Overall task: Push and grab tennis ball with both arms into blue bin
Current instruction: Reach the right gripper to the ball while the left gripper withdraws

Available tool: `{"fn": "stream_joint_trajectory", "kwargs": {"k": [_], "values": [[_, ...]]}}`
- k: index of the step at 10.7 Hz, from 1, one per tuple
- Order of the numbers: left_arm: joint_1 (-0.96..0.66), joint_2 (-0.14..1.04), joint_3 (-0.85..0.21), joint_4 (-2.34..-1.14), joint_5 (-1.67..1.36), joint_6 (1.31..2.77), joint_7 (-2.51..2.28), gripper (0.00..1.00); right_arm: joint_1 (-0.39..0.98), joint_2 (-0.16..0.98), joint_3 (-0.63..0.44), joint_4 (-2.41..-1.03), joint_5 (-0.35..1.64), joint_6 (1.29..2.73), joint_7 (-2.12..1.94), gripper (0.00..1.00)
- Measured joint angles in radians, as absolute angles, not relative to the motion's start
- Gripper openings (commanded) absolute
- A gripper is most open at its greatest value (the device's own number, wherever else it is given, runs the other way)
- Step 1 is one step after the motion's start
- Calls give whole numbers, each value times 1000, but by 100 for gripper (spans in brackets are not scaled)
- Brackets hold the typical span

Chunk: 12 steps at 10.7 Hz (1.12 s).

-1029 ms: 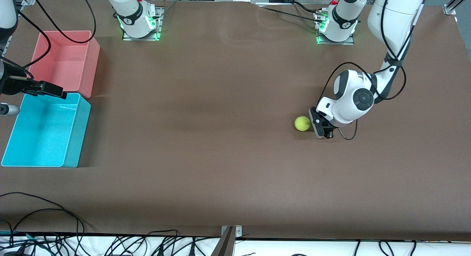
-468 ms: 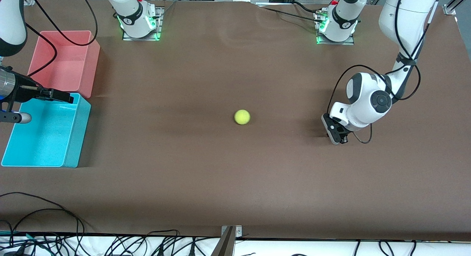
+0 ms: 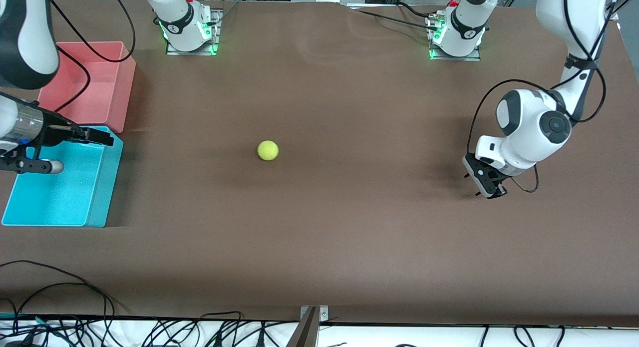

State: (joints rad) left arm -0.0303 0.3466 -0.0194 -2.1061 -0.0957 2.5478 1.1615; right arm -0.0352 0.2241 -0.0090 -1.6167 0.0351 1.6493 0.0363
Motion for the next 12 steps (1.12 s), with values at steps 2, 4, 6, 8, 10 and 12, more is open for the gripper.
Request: {"fn": "stream_joint_trajectory", "kwargs": {"k": [2,4,6,8,10,12], "values": [[-31,317,-17,-2123,-96,2541,1143,100,-31,225,-8,-1695,35,1743,38,100],[-31,295,-15,-2148,-96,2541,1088,100,-24,225,3,-1748,35,1793,7,100],[-31,249,-4,-2165,-96,2541,1068,100,-14,222,44,-1752,34,1782,-127,100],[-31,201,1,-2182,-96,2541,1067,100,-8,218,77,-1753,34,1765,-323,100],[-31,156,1,-2196,-96,2541,1066,100,-8,218,96,-1765,34,1758,-520,100],[-30,122,1,-2203,-96,2541,1066,100,-8,223,110,-1790,33,1761,-738,100]]}}
